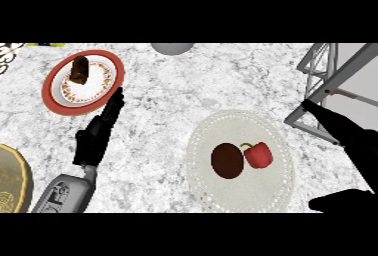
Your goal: Pick the bell pepper from the placemat and place it in the tiered shelf
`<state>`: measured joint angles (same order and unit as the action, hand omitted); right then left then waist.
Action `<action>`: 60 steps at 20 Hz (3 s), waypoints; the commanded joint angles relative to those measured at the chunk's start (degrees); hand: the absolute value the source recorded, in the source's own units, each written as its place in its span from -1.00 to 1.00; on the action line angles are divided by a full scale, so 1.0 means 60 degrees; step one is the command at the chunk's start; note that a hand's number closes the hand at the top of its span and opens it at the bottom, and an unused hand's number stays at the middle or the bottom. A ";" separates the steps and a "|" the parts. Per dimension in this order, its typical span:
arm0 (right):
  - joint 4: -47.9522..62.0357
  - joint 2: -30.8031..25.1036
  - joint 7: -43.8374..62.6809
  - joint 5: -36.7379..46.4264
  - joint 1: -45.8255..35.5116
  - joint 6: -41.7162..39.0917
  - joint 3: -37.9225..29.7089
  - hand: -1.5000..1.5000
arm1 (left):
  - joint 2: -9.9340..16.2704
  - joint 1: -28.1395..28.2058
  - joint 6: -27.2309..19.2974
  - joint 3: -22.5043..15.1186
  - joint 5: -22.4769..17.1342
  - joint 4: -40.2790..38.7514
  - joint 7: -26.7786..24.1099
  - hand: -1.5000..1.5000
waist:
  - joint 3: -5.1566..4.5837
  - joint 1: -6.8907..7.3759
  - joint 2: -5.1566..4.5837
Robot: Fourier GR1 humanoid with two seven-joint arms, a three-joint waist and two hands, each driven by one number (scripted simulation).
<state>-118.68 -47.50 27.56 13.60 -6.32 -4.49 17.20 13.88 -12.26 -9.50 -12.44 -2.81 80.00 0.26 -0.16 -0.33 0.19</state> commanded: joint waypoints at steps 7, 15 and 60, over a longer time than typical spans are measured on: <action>-0.1460 0.1927 0.3083 0.2250 -0.0508 -0.1149 0.1441 -1.00 | -0.0466 0.0180 0.0036 0.0087 0.0544 0.0292 0.0322 0.00 | 0.0023 0.0065 -0.0023; -0.1482 0.2957 0.2477 0.3794 0.0461 -0.1599 0.1264 -1.00 | -0.0358 0.0715 0.0816 0.0696 0.0574 0.0326 -0.0223 0.00 | 0.0027 0.0045 -0.0022; 0.2382 0.6120 -0.0271 0.7363 0.0333 -0.2249 -0.0052 -1.00 | -0.1262 0.0093 0.1805 0.2008 0.1588 -0.0214 -0.0350 0.00 | 0.0026 0.0037 -0.0033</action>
<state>-104.79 -10.59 27.42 57.85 -4.04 -16.63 18.87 4.97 -9.84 -0.74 -2.90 7.73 82.51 0.84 0.01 -0.01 0.01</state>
